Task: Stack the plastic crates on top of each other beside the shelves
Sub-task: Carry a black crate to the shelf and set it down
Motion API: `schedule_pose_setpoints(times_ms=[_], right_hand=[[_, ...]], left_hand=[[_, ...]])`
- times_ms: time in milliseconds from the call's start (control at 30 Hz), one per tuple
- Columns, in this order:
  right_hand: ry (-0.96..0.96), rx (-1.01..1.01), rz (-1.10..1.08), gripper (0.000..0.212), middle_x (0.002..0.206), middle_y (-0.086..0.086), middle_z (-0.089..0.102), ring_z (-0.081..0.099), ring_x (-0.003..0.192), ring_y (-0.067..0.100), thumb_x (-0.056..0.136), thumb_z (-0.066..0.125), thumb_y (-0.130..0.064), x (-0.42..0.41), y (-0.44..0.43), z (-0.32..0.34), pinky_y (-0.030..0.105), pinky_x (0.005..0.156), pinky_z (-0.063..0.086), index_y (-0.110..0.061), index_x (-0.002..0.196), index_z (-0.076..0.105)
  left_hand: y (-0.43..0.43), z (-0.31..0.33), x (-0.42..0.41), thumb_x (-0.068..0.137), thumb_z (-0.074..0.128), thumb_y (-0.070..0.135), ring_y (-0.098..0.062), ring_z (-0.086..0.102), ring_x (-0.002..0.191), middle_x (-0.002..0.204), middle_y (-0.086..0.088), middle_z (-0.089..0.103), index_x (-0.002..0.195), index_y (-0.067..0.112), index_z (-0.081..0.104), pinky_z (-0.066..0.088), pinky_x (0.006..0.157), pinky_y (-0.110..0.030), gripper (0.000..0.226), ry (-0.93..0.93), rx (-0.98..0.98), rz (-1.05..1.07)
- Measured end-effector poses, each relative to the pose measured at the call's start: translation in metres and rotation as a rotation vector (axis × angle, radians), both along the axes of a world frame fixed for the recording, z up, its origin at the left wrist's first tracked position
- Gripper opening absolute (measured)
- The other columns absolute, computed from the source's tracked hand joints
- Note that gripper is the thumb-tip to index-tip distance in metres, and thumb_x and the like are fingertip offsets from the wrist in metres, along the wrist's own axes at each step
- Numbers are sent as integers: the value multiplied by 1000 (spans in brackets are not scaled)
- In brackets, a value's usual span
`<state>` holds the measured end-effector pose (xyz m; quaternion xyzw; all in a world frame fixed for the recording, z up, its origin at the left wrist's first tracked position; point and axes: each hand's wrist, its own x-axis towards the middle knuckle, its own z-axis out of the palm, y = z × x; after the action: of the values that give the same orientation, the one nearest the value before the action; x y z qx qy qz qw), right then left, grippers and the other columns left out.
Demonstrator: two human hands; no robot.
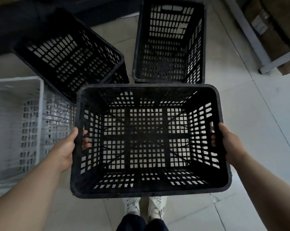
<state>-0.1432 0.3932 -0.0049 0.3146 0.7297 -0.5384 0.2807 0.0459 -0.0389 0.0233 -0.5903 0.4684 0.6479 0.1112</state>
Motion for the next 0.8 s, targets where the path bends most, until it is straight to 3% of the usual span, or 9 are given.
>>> schedule_pose_setpoints(times_ms=[167, 233, 367, 467, 600, 700, 800], right_hand=[[22, -61, -39, 38, 64, 2, 51, 44, 54, 16, 93, 45, -46, 11, 9, 91, 30, 57, 40, -13, 89, 63], [27, -80, -65, 37, 62, 1, 51, 44, 52, 15, 93, 46, -45, 16, 16, 130, 29, 57, 39, -14, 87, 64], [41, -103, -123, 34, 64, 2, 50, 46, 50, 15, 91, 48, -46, 25, 33, 207, 29, 55, 40, -16, 91, 65], [68, -93, -179, 36, 64, 2, 52, 47, 49, 15, 90, 50, -46, 34, 48, 261, 29, 54, 42, -13, 93, 63], [126, -115, -226, 34, 63, 1, 50, 45, 48, 13, 91, 47, -44, 52, 66, 321, 28, 54, 40, -13, 89, 61], [167, -111, -276, 32, 62, 0, 49, 45, 47, 12, 93, 45, -42, 69, 76, 356, 27, 54, 39, -16, 82, 60], [196, -87, -351, 33, 62, 1, 48, 44, 47, 12, 93, 46, -43, 89, 86, 377, 27, 53, 39, -15, 81, 60]], left_hand=[[2, 89, -4, 96, 42, 46, -16, 62, 71, 65, 1, 70, 94, 16, 67, 50, 73, -32, 39, 48, -39, 13], [6, 127, -8, 97, 41, 45, -14, 63, 67, 68, -2, 70, 96, 14, 66, 51, 71, -30, 39, 70, -67, 7], [15, 205, -20, 98, 40, 42, -9, 65, 52, 80, -8, 64, 92, 11, 63, 56, 51, -20, 39, 119, -116, -37], [24, 258, -32, 98, 40, 40, -7, 64, 45, 63, -5, 69, 90, 9, 62, 53, 45, -16, 39, 156, -99, -73], [35, 310, -47, 98, 41, 41, -7, 62, 45, 53, 0, 68, 87, 10, 62, 54, 48, -16, 39, 190, -85, -119], [43, 334, -59, 97, 41, 45, -8, 60, 48, 53, 2, 68, 87, 12, 63, 51, 59, -21, 41, 194, -70, -187], [54, 353, -71, 97, 40, 44, -14, 54, 62, 68, -3, 64, 89, 12, 62, 45, 65, -25, 40, 215, -75, -272]])
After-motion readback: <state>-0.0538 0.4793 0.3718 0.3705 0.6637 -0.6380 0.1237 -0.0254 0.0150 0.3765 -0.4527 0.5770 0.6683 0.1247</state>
